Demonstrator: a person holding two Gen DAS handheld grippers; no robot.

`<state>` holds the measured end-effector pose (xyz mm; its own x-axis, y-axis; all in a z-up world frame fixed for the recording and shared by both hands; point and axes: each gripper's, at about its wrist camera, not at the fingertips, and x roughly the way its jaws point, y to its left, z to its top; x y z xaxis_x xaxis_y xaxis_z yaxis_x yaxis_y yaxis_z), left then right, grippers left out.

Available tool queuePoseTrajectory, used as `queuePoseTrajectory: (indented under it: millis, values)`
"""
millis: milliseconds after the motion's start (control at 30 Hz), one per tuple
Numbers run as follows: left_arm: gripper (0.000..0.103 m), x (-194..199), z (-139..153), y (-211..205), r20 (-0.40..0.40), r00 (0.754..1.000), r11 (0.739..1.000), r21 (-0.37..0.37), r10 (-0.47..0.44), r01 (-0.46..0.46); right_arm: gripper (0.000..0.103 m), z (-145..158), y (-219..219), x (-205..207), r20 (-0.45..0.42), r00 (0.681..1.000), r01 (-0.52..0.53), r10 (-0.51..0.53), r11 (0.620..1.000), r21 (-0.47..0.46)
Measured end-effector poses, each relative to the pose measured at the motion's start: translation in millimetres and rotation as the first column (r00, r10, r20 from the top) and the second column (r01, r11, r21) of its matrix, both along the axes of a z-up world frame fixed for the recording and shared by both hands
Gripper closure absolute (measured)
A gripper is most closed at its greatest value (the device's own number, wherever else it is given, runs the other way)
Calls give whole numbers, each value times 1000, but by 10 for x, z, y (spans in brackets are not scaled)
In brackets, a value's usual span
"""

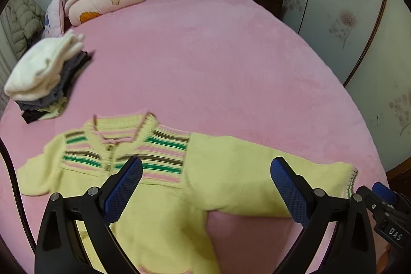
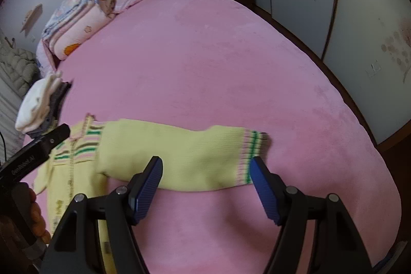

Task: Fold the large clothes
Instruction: 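Lower the right gripper onto the striped sleeve cuff and close it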

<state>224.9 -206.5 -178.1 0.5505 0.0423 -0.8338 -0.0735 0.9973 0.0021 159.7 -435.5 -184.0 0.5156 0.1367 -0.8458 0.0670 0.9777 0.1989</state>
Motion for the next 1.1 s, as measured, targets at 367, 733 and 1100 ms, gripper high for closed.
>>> queuePoseTrajectory:
  millis: [367, 733, 1100]
  values:
    - [4, 154, -653, -484, -81, 994, 996, -41, -76, 73, 45, -739, -402, 227, -94, 995, -8, 8, 1000, 0]
    - [4, 161, -744, -666, -134, 988, 996, -35, -83, 79, 92, -751, -412, 279, -95, 991, -83, 90, 994, 72]
    - [4, -163, 90, -146, -32, 997, 995, -69, -72, 69, 92, 296, -80, 194, 64, 984, -173, 166, 979, 111]
